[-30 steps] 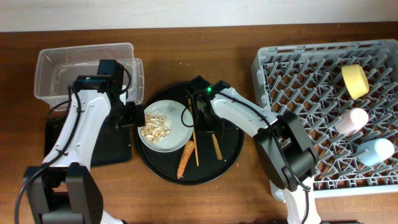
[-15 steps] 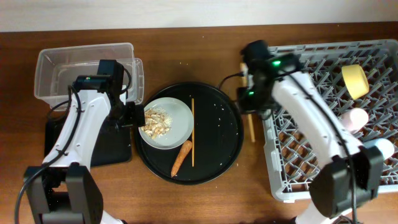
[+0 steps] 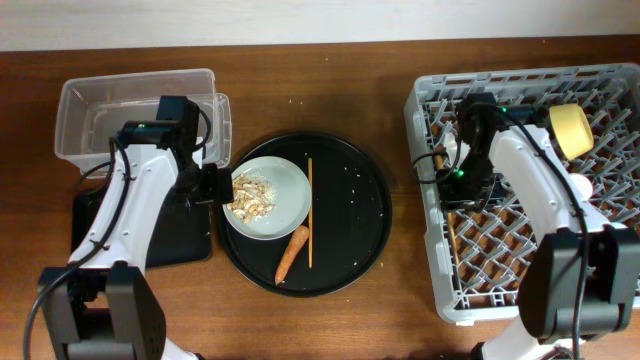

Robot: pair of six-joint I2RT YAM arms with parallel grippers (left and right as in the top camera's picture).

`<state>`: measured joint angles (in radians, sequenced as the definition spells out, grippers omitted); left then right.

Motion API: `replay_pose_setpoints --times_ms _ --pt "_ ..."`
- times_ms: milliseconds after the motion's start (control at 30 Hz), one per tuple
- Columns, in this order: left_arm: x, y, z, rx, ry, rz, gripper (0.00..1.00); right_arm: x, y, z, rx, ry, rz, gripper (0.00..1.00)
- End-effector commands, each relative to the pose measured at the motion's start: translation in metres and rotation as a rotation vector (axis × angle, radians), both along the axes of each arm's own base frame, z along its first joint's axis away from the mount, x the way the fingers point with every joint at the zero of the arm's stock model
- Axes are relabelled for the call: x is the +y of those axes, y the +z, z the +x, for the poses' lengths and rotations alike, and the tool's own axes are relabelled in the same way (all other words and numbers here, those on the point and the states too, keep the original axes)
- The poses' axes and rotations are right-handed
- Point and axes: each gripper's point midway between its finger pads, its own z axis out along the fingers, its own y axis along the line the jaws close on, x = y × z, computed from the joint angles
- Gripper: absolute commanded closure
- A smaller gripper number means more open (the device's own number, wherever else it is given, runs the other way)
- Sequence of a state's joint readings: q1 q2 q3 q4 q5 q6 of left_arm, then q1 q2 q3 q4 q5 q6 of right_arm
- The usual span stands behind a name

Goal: Sort waste into correct bins and load items into the dishwasher rack
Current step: 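Grasp the second chopstick with the right gripper and place it in the rack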

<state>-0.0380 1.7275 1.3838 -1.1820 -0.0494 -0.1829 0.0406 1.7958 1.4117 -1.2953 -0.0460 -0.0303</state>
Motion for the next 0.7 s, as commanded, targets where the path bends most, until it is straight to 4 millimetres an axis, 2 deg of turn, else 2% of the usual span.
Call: replay_pose_setpoints --times_ms 0,67,133,167,200,233,267,300,367,467,533,600,667 --pt "0.001 0.005 0.0 -0.015 0.014 -0.001 0.01 0.009 0.058 0.018 -0.171 -0.014 0.059 0.56" --pt "0.001 0.005 0.0 -0.015 0.014 -0.002 0.01 0.045 0.082 0.02 -0.237 0.022 0.214 0.55" --pt "0.001 0.005 0.0 -0.015 0.014 -0.002 0.01 0.08 0.079 0.018 -0.225 0.084 0.236 0.53" --pt "0.001 0.005 0.0 -0.015 0.014 -0.002 0.01 0.104 0.073 0.018 -0.222 0.125 0.244 0.48" --pt "0.001 0.005 0.0 -0.015 0.014 -0.002 0.01 0.12 0.069 0.017 -0.218 0.151 0.248 0.45" --pt "0.001 0.005 0.0 -0.015 0.014 -0.001 0.01 0.149 0.056 0.015 -0.197 0.191 0.254 0.42" --pt "0.001 0.005 0.0 -0.015 0.014 -0.002 0.01 0.164 0.047 0.013 -0.182 0.205 0.256 0.42" --pt "0.001 0.005 0.0 -0.015 0.014 -0.001 0.01 0.186 0.03 0.01 -0.152 0.241 0.253 0.41" --pt "0.001 0.005 0.0 -0.015 0.014 -0.001 0.01 0.216 -0.003 0.005 -0.102 0.242 0.243 0.37" --pt "0.001 0.005 0.0 -0.015 0.014 -0.001 0.01 0.24 -0.055 -0.003 -0.025 0.21 0.179 0.37" --pt "0.001 0.005 0.0 -0.015 0.014 -0.001 0.01 0.251 -0.069 -0.005 -0.022 0.197 0.175 0.38" --pt "0.001 0.005 0.0 -0.015 0.014 -0.001 0.01 0.246 -0.076 0.001 -0.058 0.146 0.097 0.38" --pt "0.001 0.005 0.0 -0.015 0.014 -0.001 0.01 0.249 -0.082 0.002 -0.072 0.144 0.085 0.38"
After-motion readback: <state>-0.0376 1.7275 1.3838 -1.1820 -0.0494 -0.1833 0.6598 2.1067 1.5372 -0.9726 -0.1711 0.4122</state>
